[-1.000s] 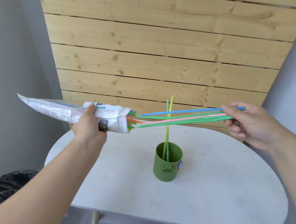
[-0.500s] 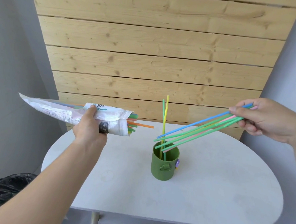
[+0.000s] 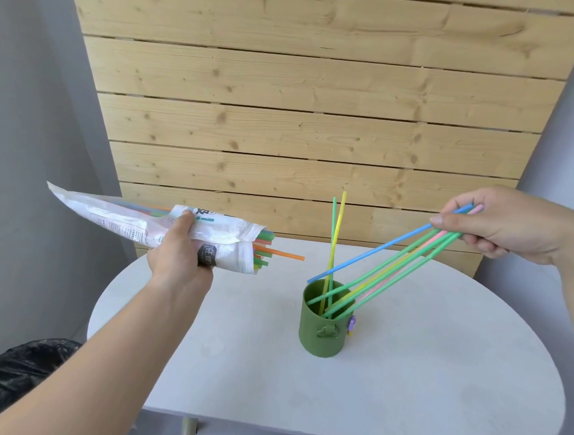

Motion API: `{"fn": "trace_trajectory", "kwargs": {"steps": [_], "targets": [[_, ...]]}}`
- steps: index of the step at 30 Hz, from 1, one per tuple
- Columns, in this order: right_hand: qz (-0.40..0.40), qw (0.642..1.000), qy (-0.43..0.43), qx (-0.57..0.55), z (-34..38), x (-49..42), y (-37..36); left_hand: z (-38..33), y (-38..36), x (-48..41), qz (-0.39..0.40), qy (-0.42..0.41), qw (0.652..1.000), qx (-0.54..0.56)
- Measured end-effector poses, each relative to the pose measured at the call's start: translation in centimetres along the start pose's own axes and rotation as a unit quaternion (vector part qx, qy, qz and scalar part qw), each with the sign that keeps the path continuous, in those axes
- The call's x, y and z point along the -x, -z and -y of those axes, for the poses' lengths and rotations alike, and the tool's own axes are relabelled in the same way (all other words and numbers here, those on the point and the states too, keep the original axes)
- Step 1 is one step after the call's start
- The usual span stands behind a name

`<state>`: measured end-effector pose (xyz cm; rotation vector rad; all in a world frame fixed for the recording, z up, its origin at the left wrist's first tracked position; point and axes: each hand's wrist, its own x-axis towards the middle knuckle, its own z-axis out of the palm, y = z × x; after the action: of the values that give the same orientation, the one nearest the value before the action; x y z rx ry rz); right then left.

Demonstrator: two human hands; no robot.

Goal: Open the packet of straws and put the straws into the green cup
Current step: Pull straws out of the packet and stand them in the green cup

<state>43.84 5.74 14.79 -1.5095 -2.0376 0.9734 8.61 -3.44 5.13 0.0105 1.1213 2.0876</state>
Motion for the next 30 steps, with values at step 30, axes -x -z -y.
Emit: {"fn": "trace_trajectory", "kwargs": {"steps": [30], "targets": [[-0.085,0.993,0.061,-0.048,2.8,-3.8,-5.4,0.8,0.3,-0.9,0.032,0.012,0.999,-0.001]]}}
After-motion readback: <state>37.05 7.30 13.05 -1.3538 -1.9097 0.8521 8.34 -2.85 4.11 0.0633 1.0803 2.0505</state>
